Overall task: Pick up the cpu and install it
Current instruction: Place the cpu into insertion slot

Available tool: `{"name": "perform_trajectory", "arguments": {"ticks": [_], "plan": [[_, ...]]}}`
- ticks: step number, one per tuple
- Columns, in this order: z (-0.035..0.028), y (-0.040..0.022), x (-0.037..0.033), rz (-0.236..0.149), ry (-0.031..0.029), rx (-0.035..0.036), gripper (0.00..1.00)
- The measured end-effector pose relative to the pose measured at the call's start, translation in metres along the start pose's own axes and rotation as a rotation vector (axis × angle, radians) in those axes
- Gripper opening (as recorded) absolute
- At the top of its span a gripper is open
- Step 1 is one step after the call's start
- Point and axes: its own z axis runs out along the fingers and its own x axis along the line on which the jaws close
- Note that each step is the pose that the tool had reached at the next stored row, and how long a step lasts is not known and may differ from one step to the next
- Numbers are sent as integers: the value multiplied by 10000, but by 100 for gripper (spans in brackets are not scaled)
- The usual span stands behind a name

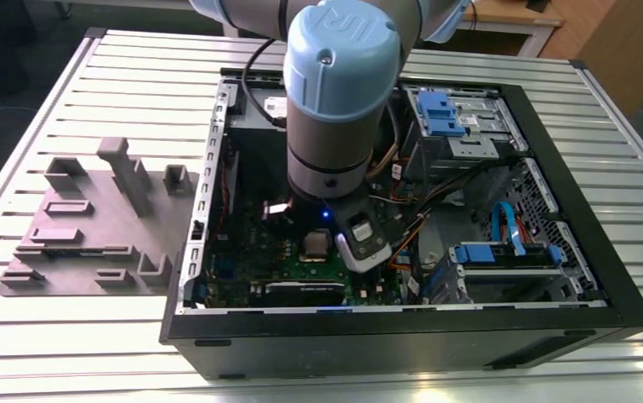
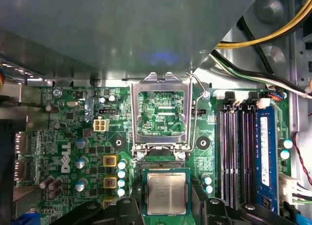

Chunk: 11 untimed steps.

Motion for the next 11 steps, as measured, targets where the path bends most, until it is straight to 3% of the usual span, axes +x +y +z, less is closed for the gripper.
{"name": "perform_trajectory", "arguments": {"ticks": [11], "plan": [[49,-5,27,-2,2,7,47]]}}
